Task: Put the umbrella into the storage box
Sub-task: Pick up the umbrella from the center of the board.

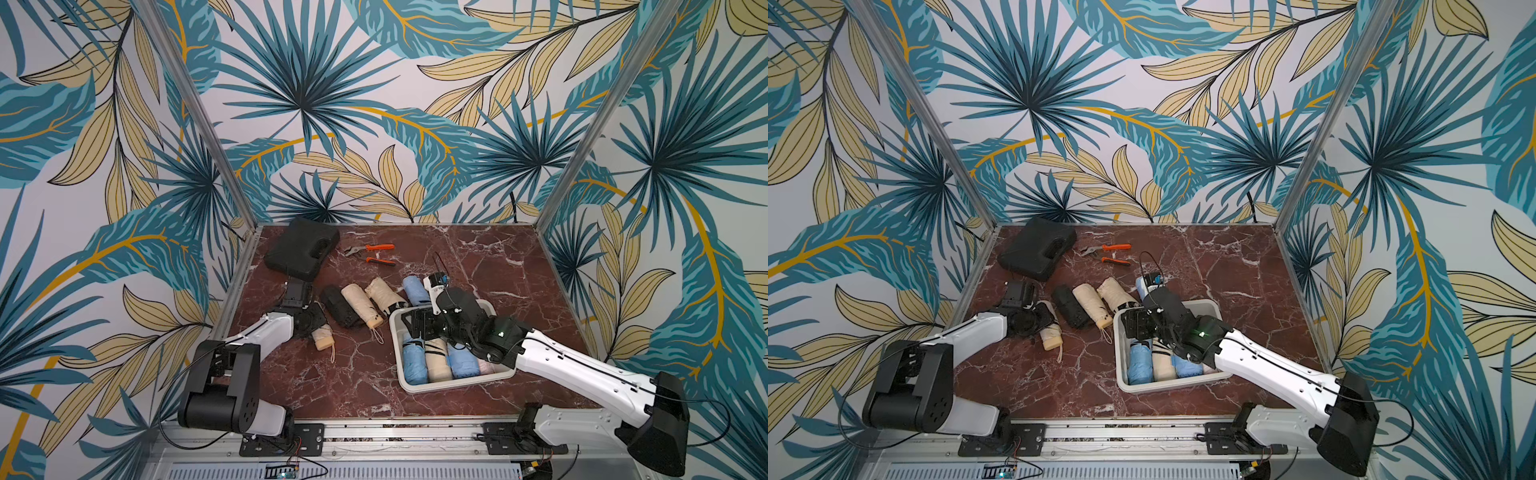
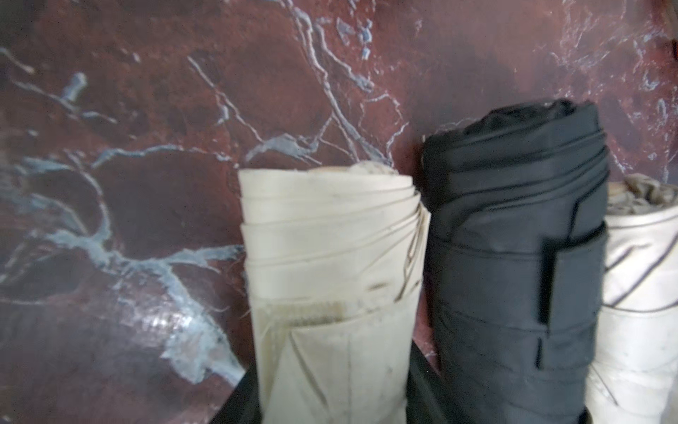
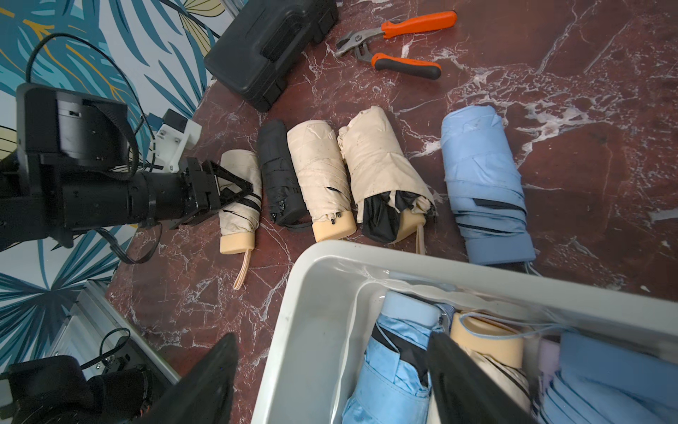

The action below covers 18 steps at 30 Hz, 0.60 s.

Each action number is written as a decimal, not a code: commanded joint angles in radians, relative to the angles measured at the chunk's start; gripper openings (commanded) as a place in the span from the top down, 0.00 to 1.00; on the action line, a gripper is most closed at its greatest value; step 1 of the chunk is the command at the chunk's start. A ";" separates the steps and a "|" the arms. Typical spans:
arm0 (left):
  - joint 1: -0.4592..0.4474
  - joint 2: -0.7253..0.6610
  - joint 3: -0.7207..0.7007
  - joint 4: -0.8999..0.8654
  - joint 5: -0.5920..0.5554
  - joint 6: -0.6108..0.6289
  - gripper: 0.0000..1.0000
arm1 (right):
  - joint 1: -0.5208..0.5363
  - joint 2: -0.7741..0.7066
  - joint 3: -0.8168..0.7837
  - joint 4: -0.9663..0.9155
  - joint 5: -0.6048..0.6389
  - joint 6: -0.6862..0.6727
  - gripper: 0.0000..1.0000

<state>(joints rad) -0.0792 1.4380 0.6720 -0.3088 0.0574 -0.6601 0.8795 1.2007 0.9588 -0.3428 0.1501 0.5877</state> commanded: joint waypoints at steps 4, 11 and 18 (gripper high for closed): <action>0.007 -0.077 -0.031 -0.013 0.018 0.058 1.00 | -0.002 -0.021 0.013 0.032 0.012 0.012 0.17; 0.007 -0.300 -0.101 0.027 0.073 0.093 1.00 | -0.003 -0.019 0.033 0.052 -0.009 0.026 0.17; -0.017 -0.555 -0.080 0.086 0.200 0.297 1.00 | -0.010 -0.021 0.066 0.058 -0.009 -0.023 0.17</action>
<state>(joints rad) -0.0856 0.9512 0.5598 -0.2985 0.1776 -0.4919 0.8761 1.1969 0.9894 -0.3042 0.1478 0.5934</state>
